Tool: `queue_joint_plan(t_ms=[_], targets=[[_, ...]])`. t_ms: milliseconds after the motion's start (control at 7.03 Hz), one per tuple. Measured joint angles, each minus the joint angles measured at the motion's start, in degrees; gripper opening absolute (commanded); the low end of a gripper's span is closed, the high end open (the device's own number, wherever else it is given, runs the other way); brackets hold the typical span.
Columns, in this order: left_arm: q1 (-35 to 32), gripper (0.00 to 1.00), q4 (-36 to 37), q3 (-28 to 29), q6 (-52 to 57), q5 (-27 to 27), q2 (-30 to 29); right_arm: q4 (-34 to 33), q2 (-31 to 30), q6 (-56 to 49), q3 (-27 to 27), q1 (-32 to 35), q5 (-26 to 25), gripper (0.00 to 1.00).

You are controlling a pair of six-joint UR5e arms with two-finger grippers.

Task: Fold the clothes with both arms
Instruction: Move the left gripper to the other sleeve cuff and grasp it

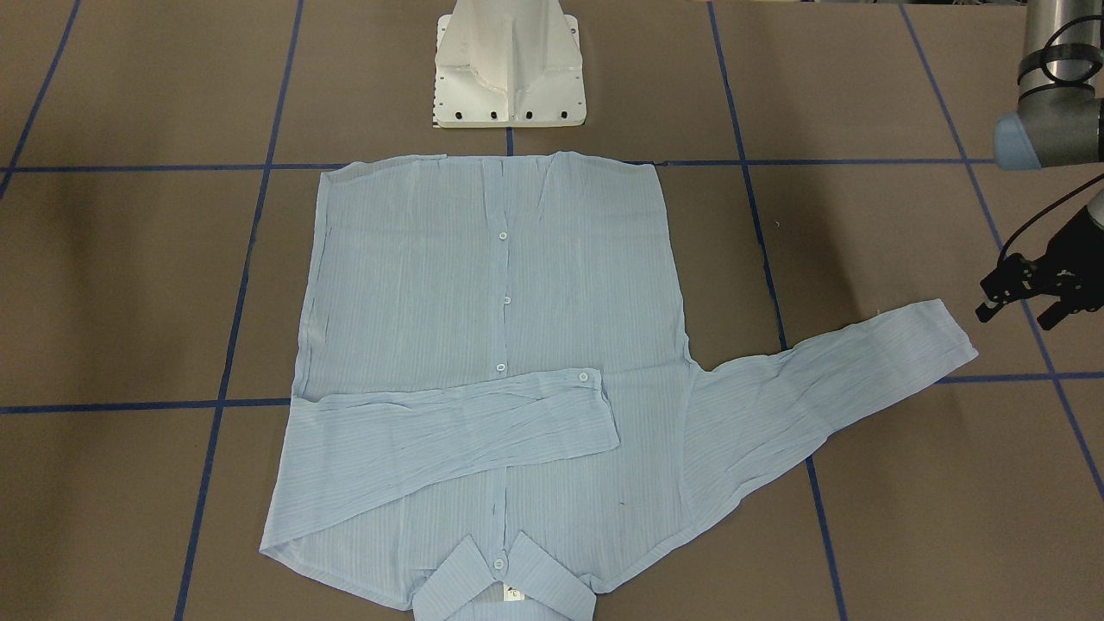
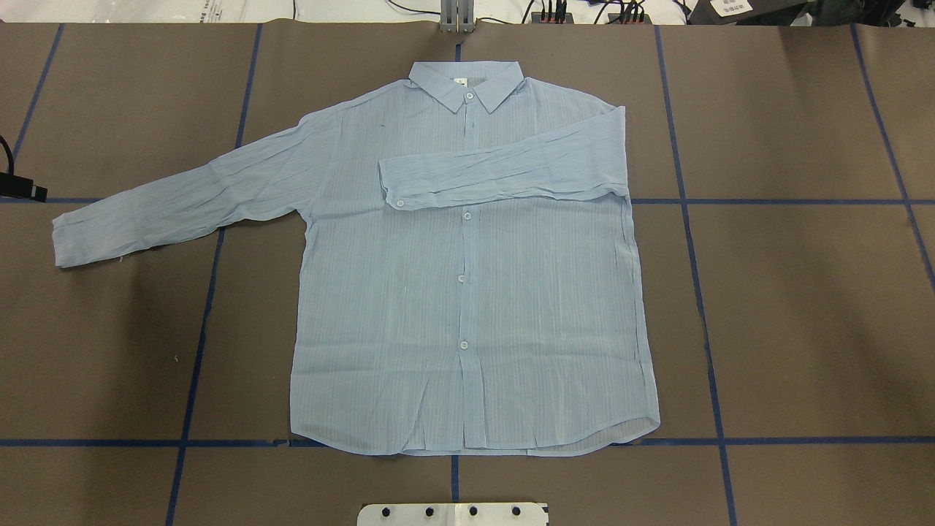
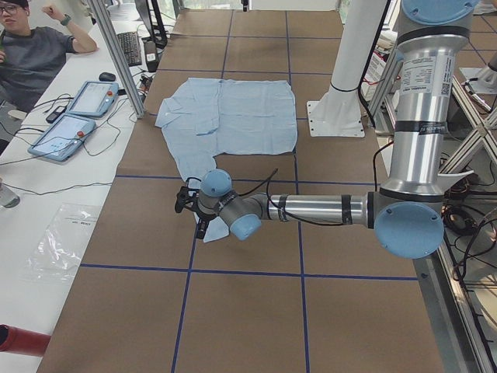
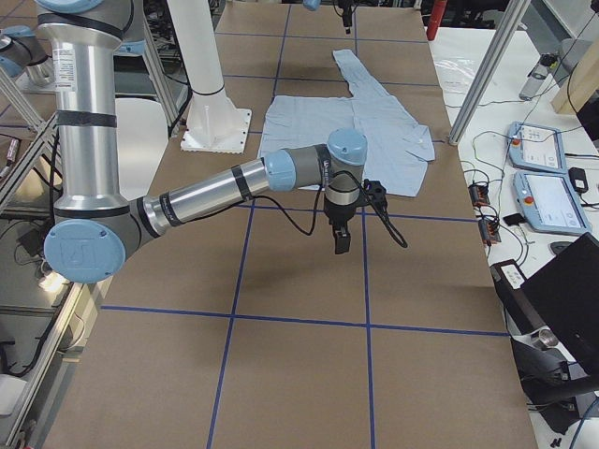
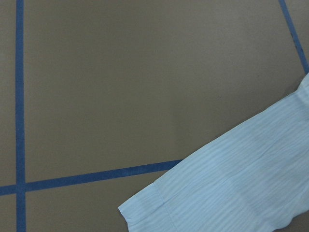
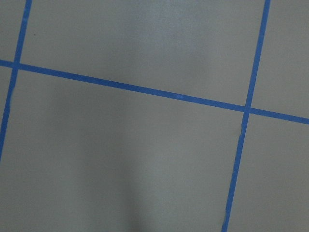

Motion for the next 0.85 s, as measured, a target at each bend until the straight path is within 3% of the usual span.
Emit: queue_joint_plan(t_ms=[142, 427, 854], targets=[[1.49, 0.84, -3.8, 2.5, -5.15, 0.93, -0.53, 0.0, 0.01, 0.01, -0.04, 0.0, 0.04, 1.0], [5.5, 0.84, -8.41, 4.06, -16.86, 3.3, -0.2, 0.0, 0.02, 0.01, -0.1, -0.03, 0.07, 1.0], [9.39, 0.83, -10.44, 4.15, -21.5, 5.37, 0.92, 0.0, 0.02, 0.01, -0.14, -0.04, 0.07, 1.0]])
